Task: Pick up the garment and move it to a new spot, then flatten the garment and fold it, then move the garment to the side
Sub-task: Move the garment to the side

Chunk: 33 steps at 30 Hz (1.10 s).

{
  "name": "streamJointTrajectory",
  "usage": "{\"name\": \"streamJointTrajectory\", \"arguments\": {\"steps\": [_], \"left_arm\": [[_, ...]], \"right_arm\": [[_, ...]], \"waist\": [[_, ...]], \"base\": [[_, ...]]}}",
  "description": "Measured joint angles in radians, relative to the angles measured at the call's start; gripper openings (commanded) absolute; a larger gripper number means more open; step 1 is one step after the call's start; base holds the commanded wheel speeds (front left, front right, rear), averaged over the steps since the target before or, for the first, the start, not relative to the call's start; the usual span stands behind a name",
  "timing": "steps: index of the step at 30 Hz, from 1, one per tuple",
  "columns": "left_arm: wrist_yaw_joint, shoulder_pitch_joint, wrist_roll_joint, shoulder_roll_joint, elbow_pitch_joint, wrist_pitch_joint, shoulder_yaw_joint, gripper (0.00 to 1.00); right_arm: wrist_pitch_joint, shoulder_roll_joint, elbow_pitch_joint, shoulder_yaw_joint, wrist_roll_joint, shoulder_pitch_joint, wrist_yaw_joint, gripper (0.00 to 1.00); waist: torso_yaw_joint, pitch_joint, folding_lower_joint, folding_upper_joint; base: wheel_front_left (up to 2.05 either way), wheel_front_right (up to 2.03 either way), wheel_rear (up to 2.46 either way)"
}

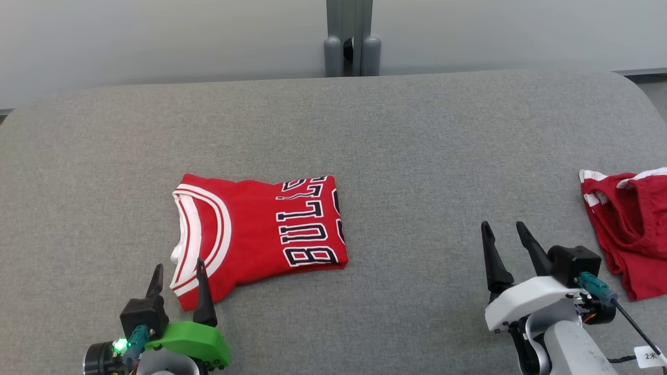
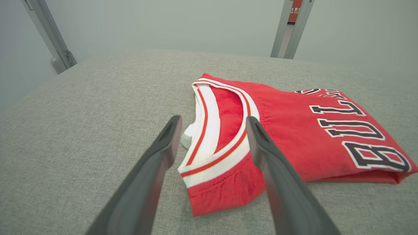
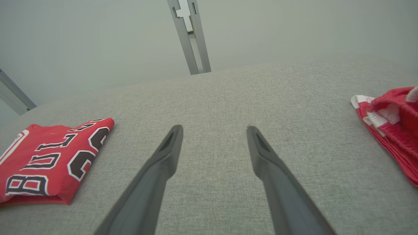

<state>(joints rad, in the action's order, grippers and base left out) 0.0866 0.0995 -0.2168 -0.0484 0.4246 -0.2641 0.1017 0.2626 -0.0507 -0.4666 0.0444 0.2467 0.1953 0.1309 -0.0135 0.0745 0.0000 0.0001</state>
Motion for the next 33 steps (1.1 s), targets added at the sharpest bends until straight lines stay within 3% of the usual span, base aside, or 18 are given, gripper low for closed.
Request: {"name": "streamJointTrajectory", "arguments": {"steps": [5, 11, 23, 33], "left_arm": [[0.003, 0.0, -0.006, 0.0, -0.014, 0.0, 0.008, 1.0], [0.003, 0.028, -0.011, 0.0, -0.02, 0.0, 0.061, 1.0], [0.026, 0.062, -0.055, 0.0, -0.013, 0.0, 0.153, 1.0], [0.046, 0.065, -0.088, -0.001, -0.041, 0.0, 0.16, 1.0]], "right_arm": [[0.0, 0.0, -0.007, 0.017, 0.008, -0.004, 0.0, 1.0], [0.0, 0.001, -0.048, 0.127, 0.049, 0.077, 0.0, 1.0], [0.0, 0.002, -0.295, 0.254, 0.075, 0.336, 0.0, 1.0], [0.001, -0.002, -0.458, 0.343, 0.203, 0.384, -0.001, 1.0]], "waist": [[0.014, 0.012, 0.0, 0.0], [0.052, 0.047, 0.0, 0.0], [0.22, 0.115, 0.0, 0.0], [0.323, 0.178, 0.0, 0.0]], "base": [[0.0, 0.0, 0.0], [0.0, 0.0, 0.0], [0.0, 0.0, 0.0], [0.0, 0.0, 0.0]]}}
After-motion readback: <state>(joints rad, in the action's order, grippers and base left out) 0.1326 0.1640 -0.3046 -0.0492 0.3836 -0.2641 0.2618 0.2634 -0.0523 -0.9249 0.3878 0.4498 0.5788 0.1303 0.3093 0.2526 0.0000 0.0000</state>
